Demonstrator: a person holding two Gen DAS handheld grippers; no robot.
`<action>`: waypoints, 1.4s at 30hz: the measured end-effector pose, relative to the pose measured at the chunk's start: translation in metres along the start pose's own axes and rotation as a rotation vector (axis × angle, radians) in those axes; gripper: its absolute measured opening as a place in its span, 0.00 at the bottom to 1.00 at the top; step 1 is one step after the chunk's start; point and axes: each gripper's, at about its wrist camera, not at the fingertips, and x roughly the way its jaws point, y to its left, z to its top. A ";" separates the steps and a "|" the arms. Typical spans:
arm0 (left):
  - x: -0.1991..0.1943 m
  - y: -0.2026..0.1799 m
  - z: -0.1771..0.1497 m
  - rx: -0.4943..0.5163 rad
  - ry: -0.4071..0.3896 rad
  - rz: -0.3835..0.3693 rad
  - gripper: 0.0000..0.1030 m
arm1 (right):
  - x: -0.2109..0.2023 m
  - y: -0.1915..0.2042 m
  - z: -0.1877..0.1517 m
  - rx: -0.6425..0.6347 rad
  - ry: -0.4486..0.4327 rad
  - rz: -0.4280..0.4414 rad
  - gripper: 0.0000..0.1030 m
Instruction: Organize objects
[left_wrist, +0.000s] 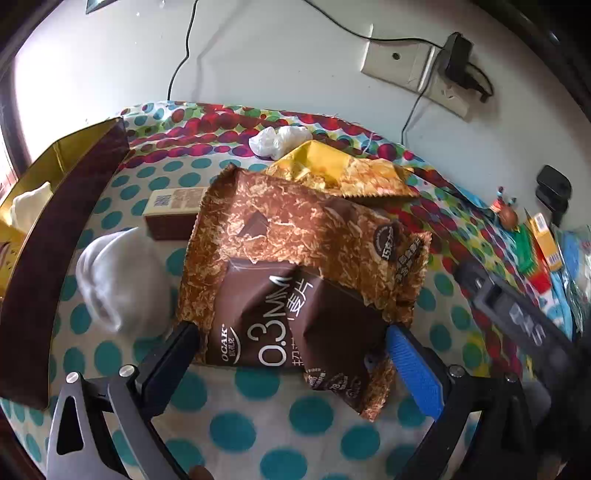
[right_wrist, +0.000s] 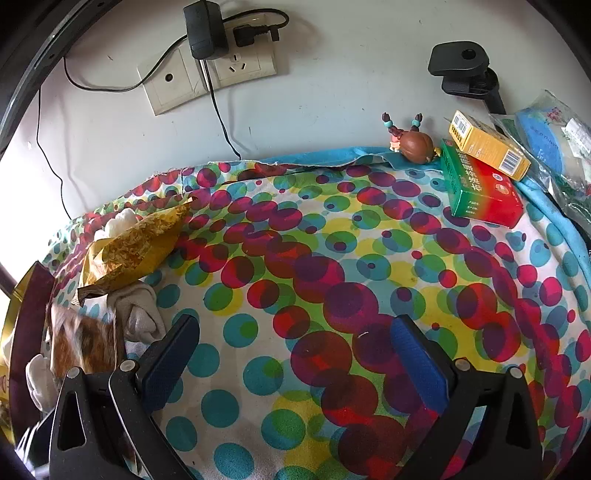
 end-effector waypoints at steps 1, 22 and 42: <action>0.004 -0.002 0.003 0.014 -0.002 0.015 1.00 | 0.000 0.000 0.000 0.000 0.000 0.002 1.00; -0.067 0.016 0.048 0.134 -0.207 -0.060 0.00 | 0.000 -0.003 0.001 0.015 0.009 0.020 1.00; -0.130 0.094 -0.059 0.165 -0.201 -0.120 0.92 | -0.002 0.161 0.011 -0.742 0.020 0.223 1.00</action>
